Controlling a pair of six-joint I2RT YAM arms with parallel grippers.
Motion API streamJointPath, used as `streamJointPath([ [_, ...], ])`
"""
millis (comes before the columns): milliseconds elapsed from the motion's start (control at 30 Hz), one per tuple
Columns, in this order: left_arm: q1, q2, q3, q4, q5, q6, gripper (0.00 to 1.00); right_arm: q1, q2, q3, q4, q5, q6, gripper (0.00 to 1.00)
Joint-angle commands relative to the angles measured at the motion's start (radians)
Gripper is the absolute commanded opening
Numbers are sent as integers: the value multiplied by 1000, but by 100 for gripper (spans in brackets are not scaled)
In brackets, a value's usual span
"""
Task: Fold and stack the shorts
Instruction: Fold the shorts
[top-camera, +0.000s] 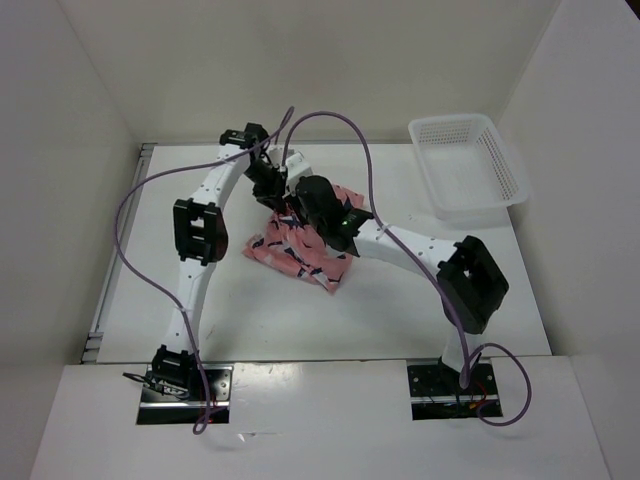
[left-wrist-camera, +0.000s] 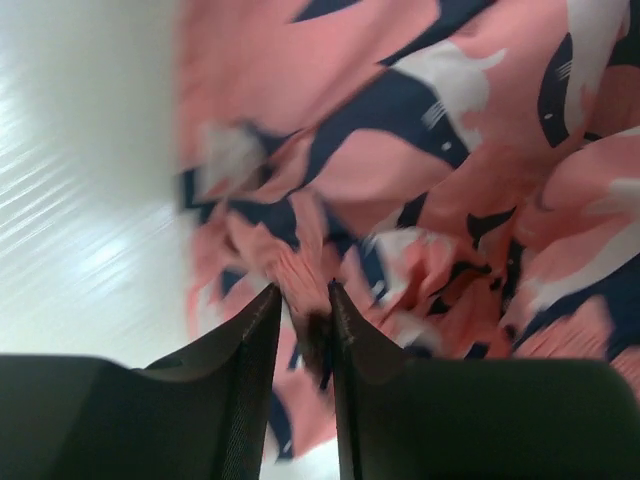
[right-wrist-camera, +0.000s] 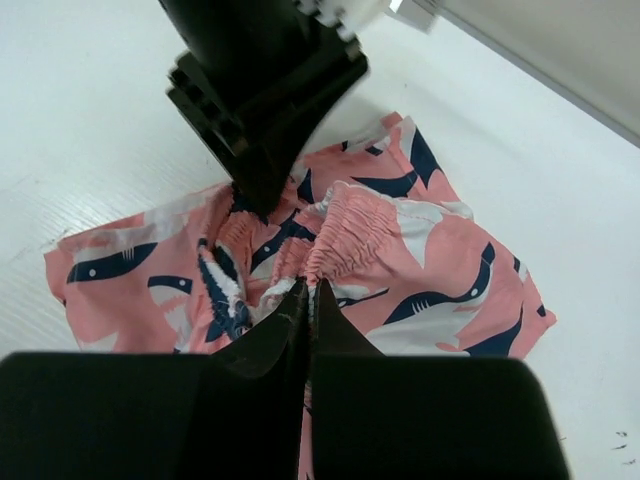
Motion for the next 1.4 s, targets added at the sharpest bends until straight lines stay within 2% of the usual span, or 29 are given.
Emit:
streamJointPath([
  [0,-73,27,56,-31,36,4,34,-6,16,-9,86,4,-30,0],
  [100,-73,17,67,-31,165,4,35,-6,25,-9,86,4,-21,0],
  [233,-62,-15,-2,44,229,4,35,-6,45,-18,98,41,-12,0],
  [367,-41,-38,-104,53,269,4,43,-6,85,-28,134,70,-23,0],
  [500,2,-73,-218,161,304,4,63,-6,114,-18,143,81,-23,3],
  [533,2,-102,-246,195,291,4,78,-6,128,-18,152,81,-23,6],
  [567,16,-119,-270,231,276,4,81,-6,139,-9,152,92,-23,13],
  [633,31,-180,-327,307,231,4,97,-6,139,3,163,92,-32,24],
  [667,56,-228,-358,346,210,4,100,-6,139,14,172,92,-43,37],
  [700,56,-255,-376,367,197,4,100,-6,139,14,172,92,-55,44],
  [733,70,-283,-391,405,182,4,100,-6,139,24,181,92,-55,58],
  [867,93,-429,-459,479,75,4,100,-6,130,83,181,43,-104,77],
  [1000,93,-527,-534,519,22,4,100,-6,101,133,161,55,-116,80],
  [1100,93,-582,-571,463,95,4,100,-6,58,146,135,95,-127,81],
  [1167,70,-582,-586,383,139,4,100,-6,7,101,100,116,-127,81],
  [1233,28,-582,-666,303,139,4,100,-27,-51,40,45,127,-91,81],
  [1267,7,-582,-742,303,150,4,100,-27,-70,14,23,127,-72,81],
  [1367,-19,-573,-823,366,160,4,100,-64,-130,-98,-38,127,-18,79],
])
